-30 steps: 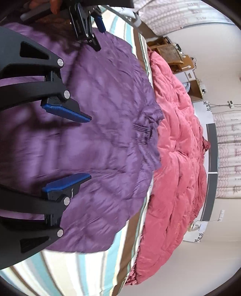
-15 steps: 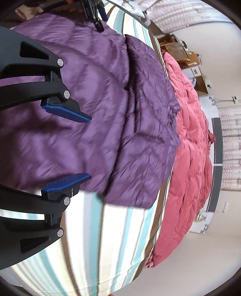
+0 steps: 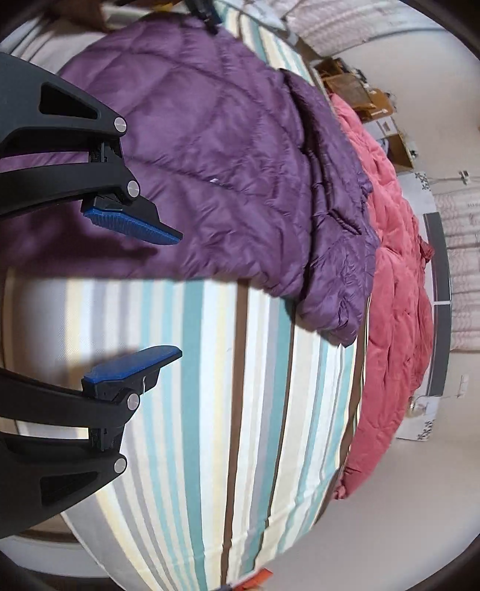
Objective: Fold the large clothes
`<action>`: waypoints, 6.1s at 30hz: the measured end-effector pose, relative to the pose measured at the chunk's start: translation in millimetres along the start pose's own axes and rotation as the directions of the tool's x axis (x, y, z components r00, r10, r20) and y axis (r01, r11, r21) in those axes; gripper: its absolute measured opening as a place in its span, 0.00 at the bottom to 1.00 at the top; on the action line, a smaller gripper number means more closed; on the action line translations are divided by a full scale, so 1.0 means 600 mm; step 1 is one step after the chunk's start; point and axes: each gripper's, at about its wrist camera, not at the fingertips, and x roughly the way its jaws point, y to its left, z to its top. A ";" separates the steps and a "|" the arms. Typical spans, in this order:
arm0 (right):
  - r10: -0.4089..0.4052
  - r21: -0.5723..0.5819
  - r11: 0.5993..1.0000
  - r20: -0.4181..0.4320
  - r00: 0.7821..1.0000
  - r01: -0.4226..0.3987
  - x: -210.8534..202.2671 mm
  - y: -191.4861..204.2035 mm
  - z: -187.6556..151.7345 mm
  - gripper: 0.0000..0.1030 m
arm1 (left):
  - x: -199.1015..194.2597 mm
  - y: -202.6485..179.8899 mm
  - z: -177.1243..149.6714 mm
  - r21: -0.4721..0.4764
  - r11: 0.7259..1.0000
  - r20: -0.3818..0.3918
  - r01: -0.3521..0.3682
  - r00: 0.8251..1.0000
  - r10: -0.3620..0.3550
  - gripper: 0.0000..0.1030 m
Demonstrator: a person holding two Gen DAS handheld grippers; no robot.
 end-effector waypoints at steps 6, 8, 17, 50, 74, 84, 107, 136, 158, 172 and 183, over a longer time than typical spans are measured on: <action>0.003 0.019 1.000 -0.030 1.000 -0.002 -0.010 -0.019 -0.027 0.55 | -0.023 0.017 -0.007 -0.001 1.000 0.029 -0.005 1.000 0.005 0.83; 0.044 0.046 0.998 -0.052 0.998 -0.042 -0.013 -0.023 -0.037 0.55 | -0.028 0.019 -0.012 -0.017 0.999 0.013 0.051 0.999 -0.051 0.83; 0.218 0.127 0.972 -0.148 0.965 -0.200 0.002 -0.007 -0.070 0.38 | -0.021 -0.013 -0.042 -0.034 0.971 -0.068 0.238 0.969 -0.239 0.55; 0.330 0.160 0.927 0.077 0.941 -0.338 -0.019 -0.020 0.112 0.05 | -0.066 -0.029 0.149 -0.065 0.933 0.124 0.353 0.931 -0.344 0.10; 0.202 -0.236 0.941 -0.178 0.963 -0.241 -0.006 -0.022 -0.082 0.06 | -0.012 -0.054 0.187 -0.108 0.928 0.118 0.358 0.931 -0.346 0.10; 0.250 -0.134 0.954 -0.144 0.957 -0.269 -0.027 -0.024 -0.052 0.67 | -0.026 -0.049 0.171 -0.102 0.936 0.125 0.337 0.938 -0.324 0.11; 0.494 0.044 0.862 -0.296 0.817 -0.505 0.016 0.027 -0.037 0.06 | -0.032 -0.035 0.156 -0.126 0.928 0.133 0.351 0.933 -0.335 0.11; 0.457 0.321 0.832 0.067 0.887 -0.453 0.180 -0.072 0.357 0.00 | 0.181 -0.029 0.327 -0.324 0.878 0.008 0.353 0.929 -0.370 0.11; 0.510 0.320 0.784 0.153 0.846 -0.531 0.168 -0.123 0.242 0.85 | 0.208 0.046 0.331 -0.406 0.796 0.259 0.449 0.892 -0.371 0.93; 0.507 0.263 0.815 0.105 0.855 -0.516 0.175 -0.065 0.250 0.13 | 0.253 -0.097 0.368 -0.086 0.873 -0.038 0.480 0.874 -0.485 0.19; 0.407 0.238 0.861 0.205 0.890 -0.449 0.175 -0.062 0.400 0.11 | 0.212 -0.031 0.420 -0.208 0.889 0.114 0.408 0.913 -0.392 0.09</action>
